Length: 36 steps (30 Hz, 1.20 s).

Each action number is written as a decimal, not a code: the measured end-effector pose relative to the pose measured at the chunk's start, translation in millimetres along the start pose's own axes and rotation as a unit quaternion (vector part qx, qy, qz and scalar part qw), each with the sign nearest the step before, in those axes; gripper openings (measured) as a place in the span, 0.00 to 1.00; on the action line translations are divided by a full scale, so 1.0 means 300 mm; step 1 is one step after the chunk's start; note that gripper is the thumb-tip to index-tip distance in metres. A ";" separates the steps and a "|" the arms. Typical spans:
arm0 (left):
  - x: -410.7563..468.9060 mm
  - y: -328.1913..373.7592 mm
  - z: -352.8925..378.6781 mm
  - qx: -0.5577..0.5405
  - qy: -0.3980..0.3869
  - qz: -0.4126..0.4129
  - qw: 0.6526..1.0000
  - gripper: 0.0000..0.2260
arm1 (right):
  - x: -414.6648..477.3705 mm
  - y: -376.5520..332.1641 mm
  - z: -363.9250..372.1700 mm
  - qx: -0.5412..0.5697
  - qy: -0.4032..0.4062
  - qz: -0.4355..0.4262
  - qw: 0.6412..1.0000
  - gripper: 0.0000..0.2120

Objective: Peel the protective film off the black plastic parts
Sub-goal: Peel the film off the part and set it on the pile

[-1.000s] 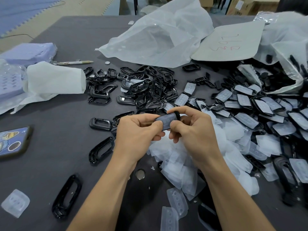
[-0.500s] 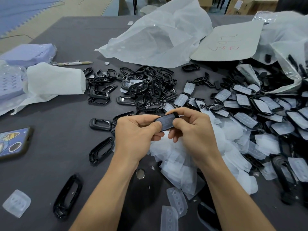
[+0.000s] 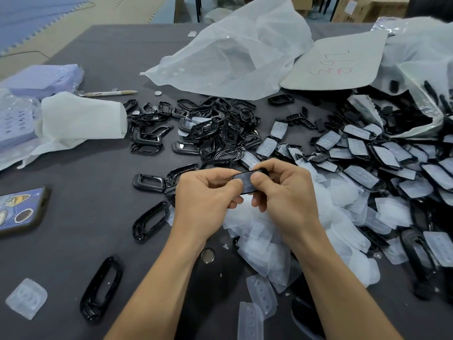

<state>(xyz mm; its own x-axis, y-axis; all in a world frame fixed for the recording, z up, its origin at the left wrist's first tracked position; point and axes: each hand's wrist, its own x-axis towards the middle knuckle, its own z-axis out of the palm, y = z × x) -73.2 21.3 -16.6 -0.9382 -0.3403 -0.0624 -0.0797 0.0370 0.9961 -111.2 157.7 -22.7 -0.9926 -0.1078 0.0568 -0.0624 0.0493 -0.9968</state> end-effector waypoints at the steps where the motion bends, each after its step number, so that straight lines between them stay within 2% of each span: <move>1: -0.001 0.000 0.001 0.002 -0.002 0.003 1.000 0.08 | -0.002 0.000 0.000 0.000 -0.002 -0.002 1.000 0.11; 7: 0.008 -0.015 0.001 0.047 0.030 0.047 0.997 0.09 | -0.012 -0.008 0.009 0.019 -0.025 -0.007 0.999 0.09; 11: 0.008 -0.015 0.004 0.064 0.041 0.077 0.994 0.10 | -0.011 -0.007 -0.006 0.052 -0.054 0.003 0.997 0.15; 13: 0.011 -0.015 0.003 0.057 0.042 0.074 0.995 0.11 | -0.007 -0.011 -0.018 0.073 -0.077 0.011 0.994 0.16; 15: 0.016 -0.017 0.001 0.034 0.043 0.057 0.997 0.11 | 0.000 -0.018 -0.026 0.088 -0.092 0.022 0.992 0.13; 17: 0.021 -0.019 -0.004 0.010 0.044 0.035 0.998 0.11 | 0.002 -0.021 -0.031 0.081 -0.069 0.026 0.994 0.15; 19: 0.025 -0.020 -0.011 -0.012 0.045 0.016 0.999 0.11 | -0.002 -0.023 -0.036 0.014 -0.046 -0.005 0.999 0.20; 23: 0.025 -0.022 -0.021 -0.035 0.035 -0.008 0.999 0.08 | -0.022 -0.027 -0.047 -0.157 -0.075 -0.073 0.982 0.23; 29: 0.007 -0.026 -0.018 -0.017 0.001 0.006 1.000 0.04 | -0.023 -0.055 -0.063 -0.198 -0.049 -0.067 0.977 0.19; 32: -0.001 -0.028 -0.026 -0.005 0.037 0.028 0.999 0.09 | -0.014 -0.084 -0.113 -0.228 -0.026 -0.047 0.972 0.19; 35: 0.002 -0.021 -0.045 0.030 0.099 0.068 0.992 0.03 | 0.017 -0.125 -0.214 -0.285 0.007 -0.025 0.958 0.20; 36: 0.002 -0.016 -0.057 0.046 0.115 0.076 0.989 0.03 | 0.032 -0.140 -0.261 -0.303 0.033 -0.023 0.952 0.18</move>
<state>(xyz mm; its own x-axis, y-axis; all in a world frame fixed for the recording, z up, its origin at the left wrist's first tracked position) -67.5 5.0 -20.4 -0.8408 -0.5291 0.1145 0.0170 0.1855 0.9825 -126.4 232.5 24.0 -0.9904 -0.0622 0.1231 -0.1353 0.6124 -0.7789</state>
